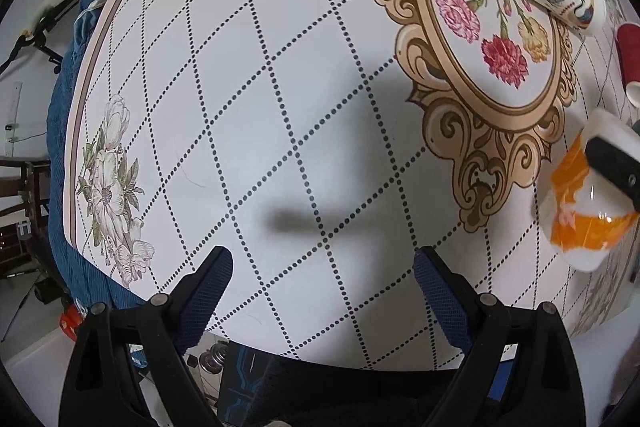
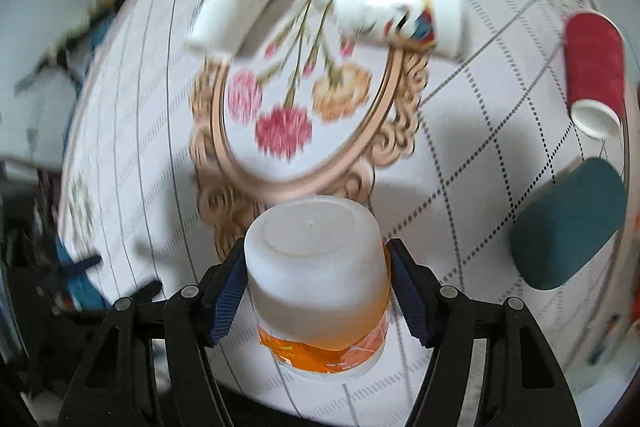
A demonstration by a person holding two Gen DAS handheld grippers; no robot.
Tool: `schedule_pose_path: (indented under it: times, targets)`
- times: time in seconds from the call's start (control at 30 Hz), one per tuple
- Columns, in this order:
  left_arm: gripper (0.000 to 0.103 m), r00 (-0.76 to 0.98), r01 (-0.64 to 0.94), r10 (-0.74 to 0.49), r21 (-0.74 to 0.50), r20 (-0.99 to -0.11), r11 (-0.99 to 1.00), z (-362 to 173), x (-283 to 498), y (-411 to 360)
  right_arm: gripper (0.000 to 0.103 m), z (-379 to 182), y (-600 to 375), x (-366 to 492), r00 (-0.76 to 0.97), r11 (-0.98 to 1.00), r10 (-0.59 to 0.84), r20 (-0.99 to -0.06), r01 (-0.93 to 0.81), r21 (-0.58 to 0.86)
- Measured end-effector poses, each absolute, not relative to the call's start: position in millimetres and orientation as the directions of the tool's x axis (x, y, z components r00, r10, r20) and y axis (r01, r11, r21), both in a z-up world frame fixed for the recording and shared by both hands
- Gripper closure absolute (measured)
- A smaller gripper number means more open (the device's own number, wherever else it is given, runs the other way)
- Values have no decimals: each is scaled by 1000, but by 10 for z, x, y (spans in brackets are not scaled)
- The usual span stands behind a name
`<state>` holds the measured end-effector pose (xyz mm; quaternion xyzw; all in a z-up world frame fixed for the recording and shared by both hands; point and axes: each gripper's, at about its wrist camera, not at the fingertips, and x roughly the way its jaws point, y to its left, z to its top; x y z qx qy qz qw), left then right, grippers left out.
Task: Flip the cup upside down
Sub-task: 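Rotate the right gripper to turn the orange-and-white cup rim-down, then lower the inverted cup onto the tablecloth and open the right gripper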
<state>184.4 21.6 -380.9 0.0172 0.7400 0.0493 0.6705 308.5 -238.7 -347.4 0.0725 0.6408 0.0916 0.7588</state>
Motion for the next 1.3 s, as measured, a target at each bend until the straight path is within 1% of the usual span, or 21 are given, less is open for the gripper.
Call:
schedule_pose_path:
  times: [0.13, 0.17, 0.27, 0.37, 0.47, 0.63, 0.83, 1.03, 1.1, 1.13, 1.3]
  targets:
    - [10, -97, -61, 104, 110, -990, 992, -3807, 1908, 288, 33, -3419, -2331, 3013, 322, 966, 256, -912, -37, 258]
    - [10, -97, -63, 108, 114, -989, 991, -3811, 1916, 306, 33, -3334, -2391, 3015, 343, 963, 262, -902, -39, 265]
    - [10, -97, -72, 116, 123, -989, 990, -3821, 1933, 343, 33, -3357, -2238, 3024, 409, 955, 290, -865, -59, 292]
    - [10, -95, -90, 119, 127, -988, 988, -3867, 1924, 408, 33, -3410, -1998, 3013, 443, 948, 317, -839, -135, 287]
    - [10, -98, -112, 119, 130, -988, 985, -3880, 1918, 488, 33, -3466, -1775, 2987, 459, 946, 319, -829, -210, 248]
    - [10, -102, -139, 124, 138, -987, 981, -3899, 1886, 598, 33, -3507, -1601, 2928, 486, 944, 308, -818, -266, 197]
    - [10, -90, -147, 131, 144, -987, 979, -3884, 1793, 552, 32, -3513, -1543, 2825, 455, 934, 315, -833, -302, 189]
    - [10, -71, -138, 147, 156, -987, 978, -3815, 1754, 476, 31, -3543, -1536, 2770, 413, 939, 296, -861, -291, 184]
    - [10, -62, -136, 153, 160, -986, 978, -3771, 1743, 471, 24, -3533, -1559, 2758, 403, 941, 298, -866, -277, 195]
    - [10, -57, -137, 155, 161, -986, 977, -3744, 1722, 472, 19, -3521, -1569, 2748, 400, 943, 293, -868, -269, 195]
    - [10, -3, -136, 155, 154, -988, 979, -3522, 1646, 485, 18, -3310, -1652, 2634, 398, 959, 253, -882, -226, 173]
